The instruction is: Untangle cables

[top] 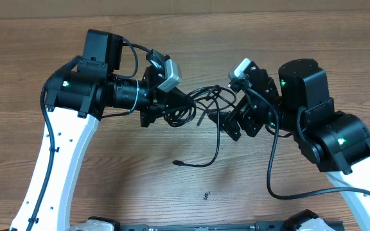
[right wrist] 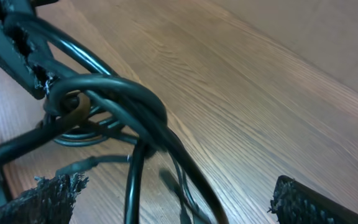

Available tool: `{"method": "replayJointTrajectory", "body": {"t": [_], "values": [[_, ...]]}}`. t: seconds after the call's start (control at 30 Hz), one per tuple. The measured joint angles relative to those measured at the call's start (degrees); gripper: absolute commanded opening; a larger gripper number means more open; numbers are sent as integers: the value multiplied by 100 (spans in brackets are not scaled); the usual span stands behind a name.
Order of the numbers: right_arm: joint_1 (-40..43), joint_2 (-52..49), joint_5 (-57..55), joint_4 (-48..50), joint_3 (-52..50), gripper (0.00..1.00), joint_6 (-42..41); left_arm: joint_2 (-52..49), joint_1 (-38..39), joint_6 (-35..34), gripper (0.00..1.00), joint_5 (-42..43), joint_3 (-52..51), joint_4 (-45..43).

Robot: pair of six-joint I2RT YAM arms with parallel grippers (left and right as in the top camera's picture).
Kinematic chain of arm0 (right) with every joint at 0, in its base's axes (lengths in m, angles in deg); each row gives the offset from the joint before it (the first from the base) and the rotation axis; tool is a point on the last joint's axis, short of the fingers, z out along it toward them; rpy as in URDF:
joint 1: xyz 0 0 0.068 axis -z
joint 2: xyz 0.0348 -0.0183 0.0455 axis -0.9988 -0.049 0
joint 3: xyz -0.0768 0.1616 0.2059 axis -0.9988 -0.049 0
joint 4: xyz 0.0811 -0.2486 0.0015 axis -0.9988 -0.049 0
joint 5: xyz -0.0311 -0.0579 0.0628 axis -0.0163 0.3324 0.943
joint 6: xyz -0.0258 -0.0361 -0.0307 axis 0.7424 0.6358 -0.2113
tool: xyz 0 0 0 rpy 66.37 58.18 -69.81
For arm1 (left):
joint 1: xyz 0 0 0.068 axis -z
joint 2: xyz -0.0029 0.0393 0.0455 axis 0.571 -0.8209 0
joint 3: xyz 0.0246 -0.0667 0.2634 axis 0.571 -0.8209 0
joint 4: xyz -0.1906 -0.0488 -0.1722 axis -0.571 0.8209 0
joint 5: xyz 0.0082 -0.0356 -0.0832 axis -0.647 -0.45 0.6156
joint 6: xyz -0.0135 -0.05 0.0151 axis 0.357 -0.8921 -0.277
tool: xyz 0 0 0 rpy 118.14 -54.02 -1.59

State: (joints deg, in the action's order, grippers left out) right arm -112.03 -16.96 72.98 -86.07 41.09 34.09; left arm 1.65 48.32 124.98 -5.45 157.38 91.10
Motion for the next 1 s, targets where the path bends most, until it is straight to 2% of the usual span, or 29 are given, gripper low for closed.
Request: {"method": "replayJointTrajectory", "body": {"t": [0.17,0.23,0.3,0.43,0.47,0.5,0.7,0.77,0.8,0.87,0.93,1.0], "values": [[0,0,365,11,0,90,293,0,0,0,4,229,0,72],[0,0,608,35,0,81,439,0,0,0,4,254,0,72],[0,0,833,63,0,67,531,2,0,0,4,280,0,68],[0,0,1222,66,2,14,688,2,0,0,4,284,0,68],[0,0,1272,61,0,8,702,2,0,0,4,269,0,70],[2,0,1322,66,0,4,708,2,0,2,4,251,0,70],[7,0,1429,48,0,4,728,2,-4,26,4,92,0,68],[7,0,1478,46,0,4,730,2,-4,24,24,-26,0,68],[7,0,1491,35,0,4,726,2,-2,11,37,-96,0,66],[4,0,1523,-9,0,4,726,2,-4,-7,55,-225,0,52],[4,0,1523,-28,0,4,684,2,-4,-39,70,-278,-2,-22],[4,0,1486,-39,0,4,597,2,-4,-170,77,-243,-4,-151]]}}
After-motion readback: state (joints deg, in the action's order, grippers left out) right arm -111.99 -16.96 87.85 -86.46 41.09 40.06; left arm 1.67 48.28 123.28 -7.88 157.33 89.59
